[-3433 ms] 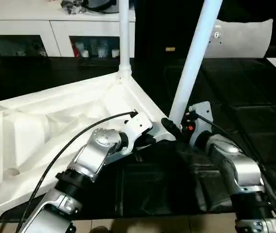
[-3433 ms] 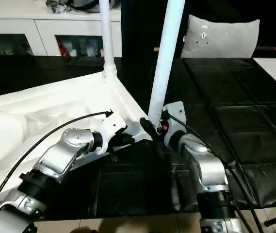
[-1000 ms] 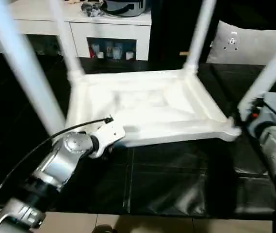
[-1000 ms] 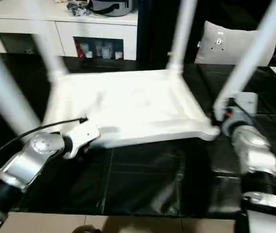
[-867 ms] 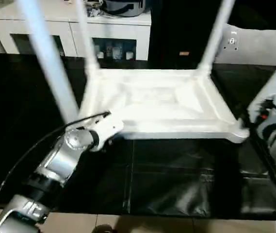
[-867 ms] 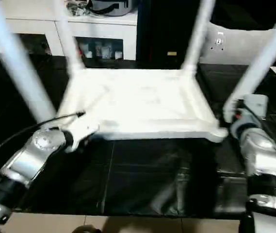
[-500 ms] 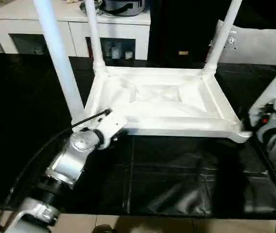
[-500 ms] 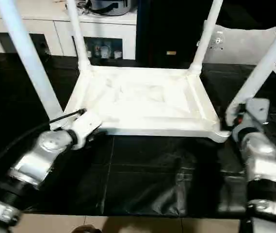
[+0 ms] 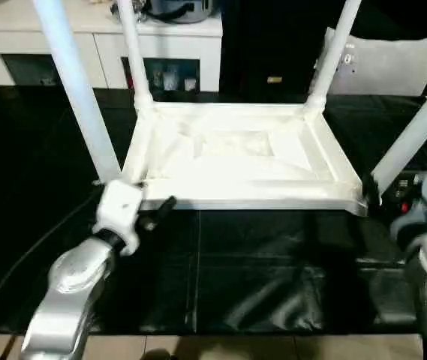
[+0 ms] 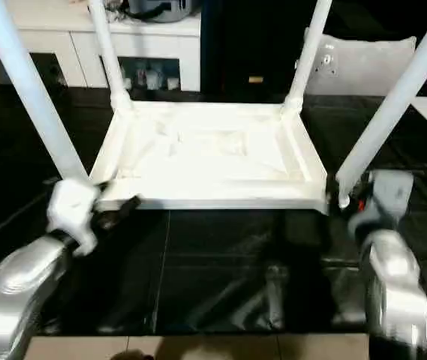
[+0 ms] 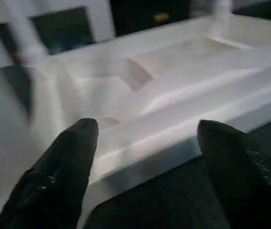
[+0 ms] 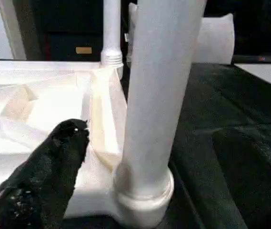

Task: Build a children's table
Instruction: Rotate table base

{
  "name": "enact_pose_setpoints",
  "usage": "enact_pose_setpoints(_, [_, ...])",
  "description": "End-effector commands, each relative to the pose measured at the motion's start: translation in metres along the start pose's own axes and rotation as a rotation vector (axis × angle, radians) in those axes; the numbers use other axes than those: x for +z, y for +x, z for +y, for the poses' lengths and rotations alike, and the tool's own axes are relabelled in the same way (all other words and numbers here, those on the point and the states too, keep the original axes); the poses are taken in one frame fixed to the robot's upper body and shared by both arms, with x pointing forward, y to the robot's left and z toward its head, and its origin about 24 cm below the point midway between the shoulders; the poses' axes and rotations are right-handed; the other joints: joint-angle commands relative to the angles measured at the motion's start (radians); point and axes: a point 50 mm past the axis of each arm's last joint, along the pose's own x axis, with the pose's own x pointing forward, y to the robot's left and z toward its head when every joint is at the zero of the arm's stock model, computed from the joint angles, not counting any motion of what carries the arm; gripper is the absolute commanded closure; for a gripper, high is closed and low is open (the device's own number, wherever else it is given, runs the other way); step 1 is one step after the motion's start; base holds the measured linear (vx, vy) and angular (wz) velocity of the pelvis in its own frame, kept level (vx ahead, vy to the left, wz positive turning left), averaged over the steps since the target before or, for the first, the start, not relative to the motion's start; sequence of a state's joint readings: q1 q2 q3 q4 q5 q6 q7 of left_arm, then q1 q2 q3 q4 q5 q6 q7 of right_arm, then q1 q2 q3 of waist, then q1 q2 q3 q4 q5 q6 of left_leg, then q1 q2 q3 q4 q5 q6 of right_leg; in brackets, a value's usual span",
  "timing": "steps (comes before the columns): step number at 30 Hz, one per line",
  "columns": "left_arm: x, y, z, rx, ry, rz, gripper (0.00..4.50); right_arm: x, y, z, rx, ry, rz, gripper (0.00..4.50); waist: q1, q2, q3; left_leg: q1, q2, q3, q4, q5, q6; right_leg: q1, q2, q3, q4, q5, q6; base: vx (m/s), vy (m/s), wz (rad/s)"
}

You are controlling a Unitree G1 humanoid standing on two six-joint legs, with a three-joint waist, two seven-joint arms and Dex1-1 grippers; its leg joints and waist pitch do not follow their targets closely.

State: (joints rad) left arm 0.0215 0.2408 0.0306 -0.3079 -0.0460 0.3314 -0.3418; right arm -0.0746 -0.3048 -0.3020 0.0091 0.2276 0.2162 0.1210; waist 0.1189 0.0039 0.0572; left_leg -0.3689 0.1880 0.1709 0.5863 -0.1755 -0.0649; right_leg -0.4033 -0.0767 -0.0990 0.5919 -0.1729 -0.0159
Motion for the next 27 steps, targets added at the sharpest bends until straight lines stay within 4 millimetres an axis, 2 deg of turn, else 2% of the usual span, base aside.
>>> enact_pose_setpoints(1, [0.006, -0.011, 0.003, 0.068, -0.01, -0.021, 0.69, 0.005, -0.008, 0.007, 0.018, -0.008, -0.018, 0.0, -0.005, -0.005, -0.046, 0.013, 0.033, -0.021, -0.079, -0.406, 0.013, 0.027, -0.061, 0.036, -0.12, -0.572, 0.012, 0.0, 0.0, 0.0])
enact_pose_setpoints(2, [0.005, -0.018, 0.005, 0.123, -0.011, -0.014, 0.48, 0.002, -0.012, 0.011, 0.036, -0.003, -0.004, 0.0, -0.011, 0.001, -0.045, 0.012, 0.032, -0.022, -0.081, -0.425, 0.01, 0.028, -0.061, 0.035, -0.121, -0.581, 0.015, 0.0, 0.0, 0.0])
enact_pose_setpoints(3, [0.004, -0.023, 0.007, 0.159, -0.011, -0.007, 0.45, 0.0, -0.014, 0.014, 0.046, 0.002, 0.009, 0.0, -0.017, -0.002, -0.045, 0.012, 0.032, -0.023, -0.081, -0.433, 0.011, 0.029, -0.061, 0.033, -0.125, -0.583, 0.02, 0.0, 0.0, 0.0])
enact_pose_setpoints(4, [0.002, -0.028, 0.009, 0.197, -0.005, 0.004, 0.4, -0.003, -0.016, 0.016, 0.057, 0.004, 0.024, 0.0, -0.018, 0.001, -0.045, 0.013, 0.031, -0.024, -0.082, -0.438, 0.012, 0.029, -0.061, 0.032, -0.128, -0.589, 0.023, 0.0, 0.0, 0.0])
enact_pose_setpoints(5, [0.0, -0.035, 0.013, 0.264, -0.005, 0.025, 0.3, -0.005, -0.018, 0.02, 0.075, 0.002, 0.034, 0.0, -0.026, 0.0, -0.047, 0.012, 0.031, -0.025, -0.083, -0.44, 0.011, 0.031, -0.058, 0.031, -0.126, -0.57, 0.023, 0.0, 0.0, 0.0])
enact_pose_setpoints(6, [-0.004, -0.041, 0.019, 0.338, -0.014, 0.047, 0.18, -0.006, -0.019, 0.024, 0.101, 0.003, 0.044, 0.0, -0.031, 0.0, -0.043, 0.01, 0.03, -0.025, -0.083, -0.447, 0.012, 0.03, -0.056, 0.03, -0.13, -0.574, 0.029, 0.0, 0.0, 0.0])
enact_pose_setpoints(8, [-0.005, -0.042, 0.025, 0.393, -0.022, 0.056, 0.09, -0.005, -0.018, 0.03, 0.147, -0.007, 0.041, 0.0, -0.036, -0.002, -0.041, 0.016, 0.023, -0.023, -0.075, -0.458, 0.017, 0.024, -0.056, 0.027, -0.139, -0.615, 0.045, 0.0, 0.0, 0.0])
enact_pose_setpoints(9, [-0.006, -0.04, 0.033, 0.448, -0.056, 0.06, 0.04, -0.003, -0.018, 0.043, 0.248, 0.002, 0.051, 0.0, -0.037, -0.009, -0.039, 0.019, 0.019, -0.021, -0.071, -0.454, 0.02, 0.02, -0.055, 0.025, -0.145, -0.636, 0.057, 0.0, 0.0, 0.0])
enact_pose_setpoints(12, [-0.005, -0.03, 0.036, 0.442, -0.06, 0.056, 0.01, -0.002, -0.017, 0.054, 0.31, -0.006, 0.062, 0.0, -0.036, -0.003, -0.036, 0.02, 0.019, -0.026, -0.072, -0.456, 0.022, 0.021, -0.054, 0.02, -0.15, -0.652, 0.07, 0.0, 0.0, 0.0])
enact_pose_setpoints(14, [-0.005, -0.019, 0.039, 0.419, -0.051, 0.055, 0.01, -0.001, -0.014, 0.063, 0.355, -0.002, 0.067, 0.0, -0.034, -0.002, -0.036, 0.03, 0.016, -0.025, -0.069, -0.471, 0.022, 0.013, -0.052, 0.018, -0.155, -0.66, 0.074, 0.0, 0.0, 0.0])
enact_pose_setpoints(15, [-0.004, -0.008, 0.041, 0.385, -0.029, 0.063, 0.01, -0.001, -0.011, 0.072, 0.412, 0.013, 0.078, 0.0, -0.034, 0.002, -0.036, 0.03, 0.017, -0.029, -0.073, -0.472, 0.02, 0.018, -0.053, 0.018, -0.152, -0.647, 0.07, 0.0, 0.0, 0.0])
enact_pose_setpoints(16, [-0.004, -0.007, 0.041, 0.382, -0.026, 0.064, 0.01, -0.001, -0.011, 0.073, 0.417, 0.015, 0.079, 0.0, -0.034, 0.002, -0.037, 0.026, 0.019, -0.031, -0.076, -0.472, 0.018, 0.022, -0.055, 0.019, -0.148, -0.636, 0.067, 0.0, 0.0, 0.0])
enact_pose_setpoints(17, [-0.003, 0.0, 0.044, 0.371, -0.034, 0.057, 0.01, -0.004, -0.009, 0.076, 0.425, -0.005, 0.112, 0.0, -0.034, 0.007, -0.04, 0.02, 0.029, -0.037, -0.083, -0.472, 0.01, 0.033, -0.062, 0.02, -0.14, -0.599, 0.052, 0.0, 0.0, 0.0])
enact_pose_setpoints(19, [0.0, 0.012, 0.048, 0.333, -0.048, 0.051, 0.01, -0.01, -0.004, 0.079, 0.395, -0.027, 0.18, 0.0, -0.034, 0.009, -0.041, 0.032, 0.032, -0.036, -0.085, -0.492, 0.003, 0.027, -0.06, 0.025, -0.139, -0.559, 0.027, 0.0, 0.0, 0.0])
enact_pose_setpoints(20, [-0.001, 0.017, 0.051, 0.311, -0.047, 0.057, 0.01, -0.014, -0.003, 0.081, 0.401, -0.013, 0.231, 0.0, -0.035, 0.009, -0.041, 0.031, 0.029, -0.038, -0.088, -0.495, 0.0, 0.031, -0.061, 0.025, -0.137, -0.538, 0.013, 0.0, 0.0, 0.0])
enact_pose_setpoints(21, [-0.001, 0.021, 0.053, 0.293, -0.053, 0.068, 0.01, -0.016, -0.003, 0.084, 0.419, -0.004, 0.27, 0.0, -0.034, 0.003, -0.045, 0.027, 0.032, -0.039, -0.09, -0.48, -0.003, 0.037, -0.066, 0.029, -0.128, -0.509, 0.002, 0.0, 0.0, 0.0])
enact_pose_setpoints(23, [-0.002, 0.025, 0.057, 0.289, -0.054, 0.075, 0.01, -0.017, -0.003, 0.087, 0.451, 0.001, 0.296, 0.0, -0.03, 0.005, -0.046, 0.026, 0.036, -0.037, -0.091, -0.456, -0.006, 0.037, -0.071, 0.037, -0.122, -0.468, -0.019, 0.0, 0.0, 0.0])
enact_pose_setpoints(24, [-0.003, 0.028, 0.06, 0.286, -0.067, 0.08, 0.01, -0.018, -0.003, 0.089, 0.48, 0.019, 0.318, 0.0, -0.028, -0.001, -0.049, 0.025, 0.036, -0.033, -0.09, -0.43, -0.006, 0.037, -0.072, 0.042, -0.116, -0.437, -0.033, 0.0, 0.0, 0.0])
enact_pose_setpoints(26, [-0.005, 0.035, 0.069, 0.271, -0.092, 0.086, 0.01, -0.019, -0.002, 0.094, 0.516, 0.028, 0.329, 0.0, -0.023, -0.003, -0.052, 0.019, 0.034, -0.029, -0.089, -0.373, 0.007, 0.04, -0.073, 0.047, -0.107, -0.391, -0.051, 0.0, 0.0, 0.0])
enact_pose_setpoints(27, [-0.005, 0.036, 0.07, 0.263, -0.096, 0.086, 0.01, -0.019, -0.001, 0.094, 0.509, 0.032, 0.328, 0.0, -0.023, -0.008, -0.056, 0.021, 0.035, -0.027, -0.086, -0.356, 0.009, 0.039, -0.074, 0.049, -0.104, -0.381, -0.057, 0.0, 0.0, 0.0])
